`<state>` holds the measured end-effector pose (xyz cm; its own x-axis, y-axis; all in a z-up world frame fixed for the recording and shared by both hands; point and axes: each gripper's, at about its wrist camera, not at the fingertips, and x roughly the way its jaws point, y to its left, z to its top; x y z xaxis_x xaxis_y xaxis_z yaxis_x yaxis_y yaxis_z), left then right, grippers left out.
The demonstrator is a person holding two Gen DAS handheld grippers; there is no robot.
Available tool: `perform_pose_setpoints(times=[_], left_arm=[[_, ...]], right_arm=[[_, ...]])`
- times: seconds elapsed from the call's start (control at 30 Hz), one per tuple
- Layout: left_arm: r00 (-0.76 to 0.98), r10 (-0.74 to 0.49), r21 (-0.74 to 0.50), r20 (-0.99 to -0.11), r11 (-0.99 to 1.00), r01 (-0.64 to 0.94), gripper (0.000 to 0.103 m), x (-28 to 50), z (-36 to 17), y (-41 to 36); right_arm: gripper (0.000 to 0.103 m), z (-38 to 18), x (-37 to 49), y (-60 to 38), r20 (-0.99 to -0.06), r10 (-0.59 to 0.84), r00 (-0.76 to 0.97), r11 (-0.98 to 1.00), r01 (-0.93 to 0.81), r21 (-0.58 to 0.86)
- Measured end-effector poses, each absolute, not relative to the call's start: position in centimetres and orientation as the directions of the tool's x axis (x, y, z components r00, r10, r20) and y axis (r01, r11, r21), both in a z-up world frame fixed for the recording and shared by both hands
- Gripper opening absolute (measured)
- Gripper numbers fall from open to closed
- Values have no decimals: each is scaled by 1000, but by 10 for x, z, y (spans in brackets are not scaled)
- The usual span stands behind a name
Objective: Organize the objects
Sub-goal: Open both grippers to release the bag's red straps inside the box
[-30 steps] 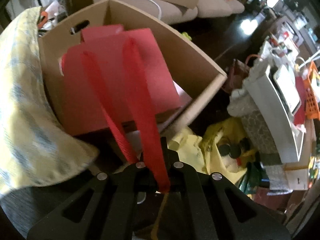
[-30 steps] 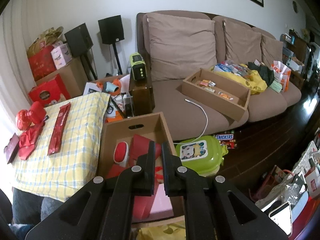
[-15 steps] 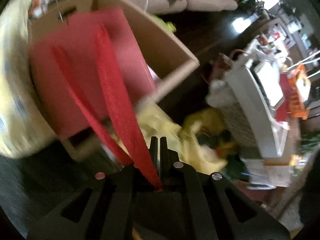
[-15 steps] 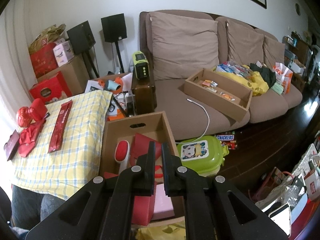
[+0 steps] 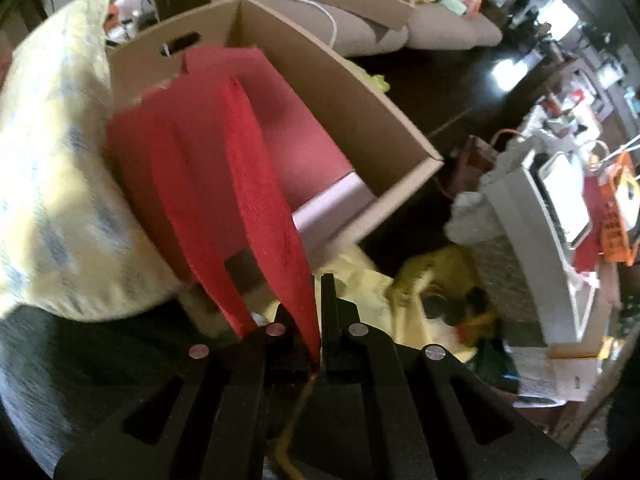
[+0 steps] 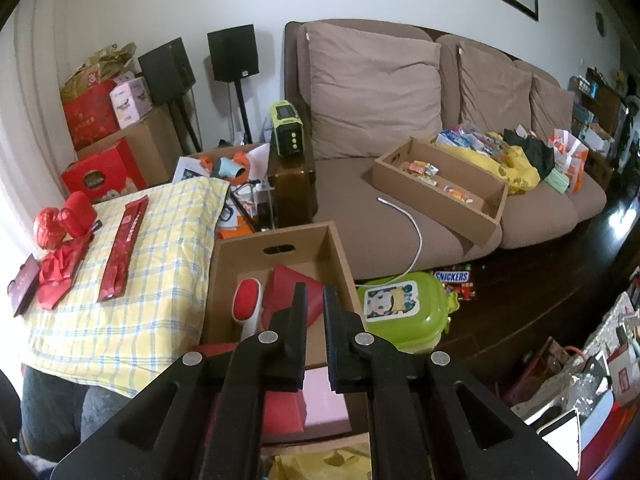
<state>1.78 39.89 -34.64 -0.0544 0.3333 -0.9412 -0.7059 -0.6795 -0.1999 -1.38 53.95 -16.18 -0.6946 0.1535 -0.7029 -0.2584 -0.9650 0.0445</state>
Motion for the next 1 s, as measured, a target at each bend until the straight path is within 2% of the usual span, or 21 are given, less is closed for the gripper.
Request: perform_pose_setpoints(times=[0.07, 0.43, 0.5, 0.57, 0.7, 0.93, 1.0], left_arm=[[-82, 337, -185, -938, -686, -704, 10, 15, -344, 396], [-50, 356, -196, -933, -620, -759, 10, 48, -341, 410], [-66, 355, -176, -933, -605, -777, 13, 59, -338, 415], [-72, 361, -170, -930, -595, -785, 20, 65, -334, 417], [-62, 384, -199, -921, -601, -774, 20, 66, -324, 415], [-111, 376, -155, -920, -608, -779, 21, 65, -318, 415], [-130, 359, -131, -924, -618, -775, 29, 64, -320, 415]], right_arm=[[9, -162, -14, 541, -701, 155, -696, -965, -260, 45], [11, -169, -19, 545, -716, 155, -681, -964, -264, 42], [11, -170, -20, 545, -719, 153, -678, -964, -261, 41], [11, -171, -19, 545, -719, 153, -678, -965, -261, 40], [13, -171, -19, 545, -718, 154, -679, -964, -263, 41], [14, -170, -19, 547, -719, 155, -677, -963, -267, 45], [14, -170, -19, 547, -719, 155, -678, -962, -268, 45]])
